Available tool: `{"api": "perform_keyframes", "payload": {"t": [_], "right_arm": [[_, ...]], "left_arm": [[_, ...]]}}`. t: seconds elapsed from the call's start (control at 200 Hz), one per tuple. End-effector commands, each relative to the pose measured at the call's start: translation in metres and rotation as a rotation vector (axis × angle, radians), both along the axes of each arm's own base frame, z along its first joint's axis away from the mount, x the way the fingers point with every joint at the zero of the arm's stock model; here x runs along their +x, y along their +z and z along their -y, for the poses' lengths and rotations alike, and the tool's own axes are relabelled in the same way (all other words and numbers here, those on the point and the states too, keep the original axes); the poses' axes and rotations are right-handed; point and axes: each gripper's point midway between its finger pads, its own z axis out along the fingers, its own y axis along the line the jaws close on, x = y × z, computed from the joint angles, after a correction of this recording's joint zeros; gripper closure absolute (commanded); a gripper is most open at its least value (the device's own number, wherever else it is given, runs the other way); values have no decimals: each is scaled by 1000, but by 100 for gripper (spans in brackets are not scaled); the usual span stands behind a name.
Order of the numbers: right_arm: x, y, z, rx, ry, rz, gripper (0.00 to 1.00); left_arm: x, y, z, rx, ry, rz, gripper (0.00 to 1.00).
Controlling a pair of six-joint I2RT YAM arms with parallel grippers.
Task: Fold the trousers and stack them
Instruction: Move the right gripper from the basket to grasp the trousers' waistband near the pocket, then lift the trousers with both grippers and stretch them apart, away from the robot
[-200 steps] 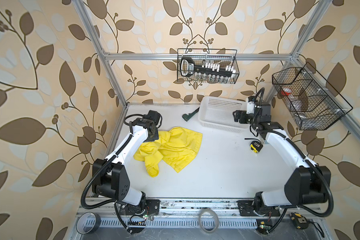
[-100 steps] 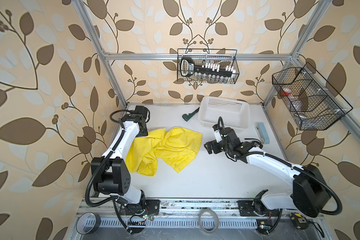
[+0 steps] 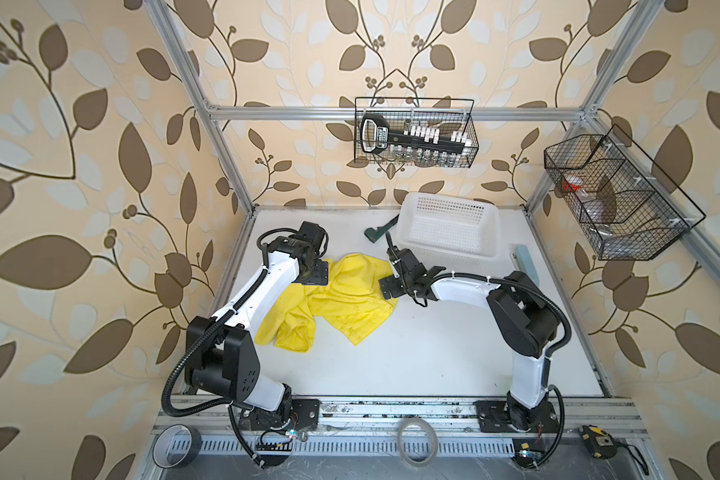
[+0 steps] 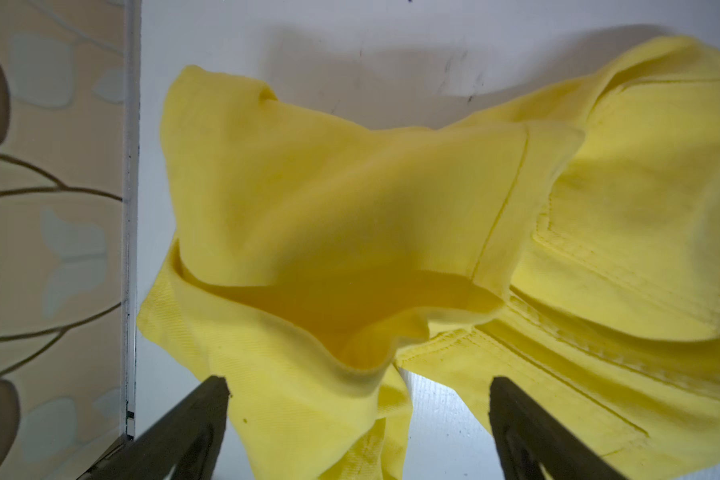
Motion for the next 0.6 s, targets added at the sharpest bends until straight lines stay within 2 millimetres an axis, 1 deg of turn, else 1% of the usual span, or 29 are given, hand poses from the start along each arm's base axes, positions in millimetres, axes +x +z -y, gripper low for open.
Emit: {"api": "perform_keyframes", "payload": {"t": [0.0, 0.14, 0.17, 0.225, 0.28, 0.335, 0.365, 0.425, 0.48, 0.535, 0.595], "right_arm": [[13, -11, -1, -61, -18, -7, 2], [17, -33, 4, -131, -41, -32, 7], [17, -34, 6, -141, -49, -32, 13], [16, -35, 7, -152, -49, -27, 19], [15, -36, 8, -177, -52, -29, 27], [12, -40, 11, -191, -57, -39, 38], [10, -42, 12, -187, -59, -47, 44], [6, -45, 13, -170, -62, -50, 63], [2, -47, 14, -165, -61, -54, 73], [1, -47, 17, -170, -62, -55, 82], [0, -40, 20, -170, -69, -38, 96]], "left_arm": [[18, 1, 5, 48, 0, 35, 1], [34, -14, 15, 105, -36, -15, 2], [37, -18, 18, 106, -44, -22, 2], [41, -24, 24, 107, -65, -36, 3], [45, -29, 30, 113, -88, -50, 4], [45, -35, 34, 143, -115, -75, 7], [43, -39, 33, 171, -125, -97, 9], [39, -47, 29, 212, -127, -133, 13], [34, -53, 25, 231, -133, -154, 19], [33, -53, 22, 251, -134, -164, 29], [34, -47, 13, 305, -121, -159, 41]]}}
